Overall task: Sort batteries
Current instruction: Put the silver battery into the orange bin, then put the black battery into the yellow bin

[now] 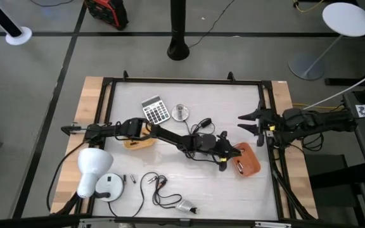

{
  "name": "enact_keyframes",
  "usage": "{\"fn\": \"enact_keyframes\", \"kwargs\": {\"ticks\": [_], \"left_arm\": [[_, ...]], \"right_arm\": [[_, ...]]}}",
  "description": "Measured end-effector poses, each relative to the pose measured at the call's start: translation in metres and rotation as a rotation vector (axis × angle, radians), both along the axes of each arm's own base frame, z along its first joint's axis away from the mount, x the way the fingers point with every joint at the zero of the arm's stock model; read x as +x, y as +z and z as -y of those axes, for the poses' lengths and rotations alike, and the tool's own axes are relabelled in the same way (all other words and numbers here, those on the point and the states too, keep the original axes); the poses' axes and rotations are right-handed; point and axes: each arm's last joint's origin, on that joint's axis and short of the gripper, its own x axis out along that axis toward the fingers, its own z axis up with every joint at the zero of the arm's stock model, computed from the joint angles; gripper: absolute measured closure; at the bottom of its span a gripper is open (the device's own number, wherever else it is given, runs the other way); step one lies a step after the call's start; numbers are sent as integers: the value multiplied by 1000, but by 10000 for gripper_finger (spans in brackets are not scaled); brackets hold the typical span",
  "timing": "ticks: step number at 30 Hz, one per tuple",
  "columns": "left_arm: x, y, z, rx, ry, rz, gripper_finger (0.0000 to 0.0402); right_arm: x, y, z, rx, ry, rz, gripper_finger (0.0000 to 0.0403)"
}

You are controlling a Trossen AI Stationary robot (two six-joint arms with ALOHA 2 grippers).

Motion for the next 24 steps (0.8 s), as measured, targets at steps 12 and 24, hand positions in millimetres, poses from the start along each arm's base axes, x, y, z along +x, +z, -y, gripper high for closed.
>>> {"fn": "enact_keyframes", "kwargs": {"ticks": [12, 24], "left_arm": [[-3, 28, 0, -135, -48, -90, 246], [-88, 148, -8, 131, -217, -677, 264]], "right_arm": [[31, -12, -6, 79, -22, -73, 259], [67, -32, -13, 315, -116, -189, 259]]}}
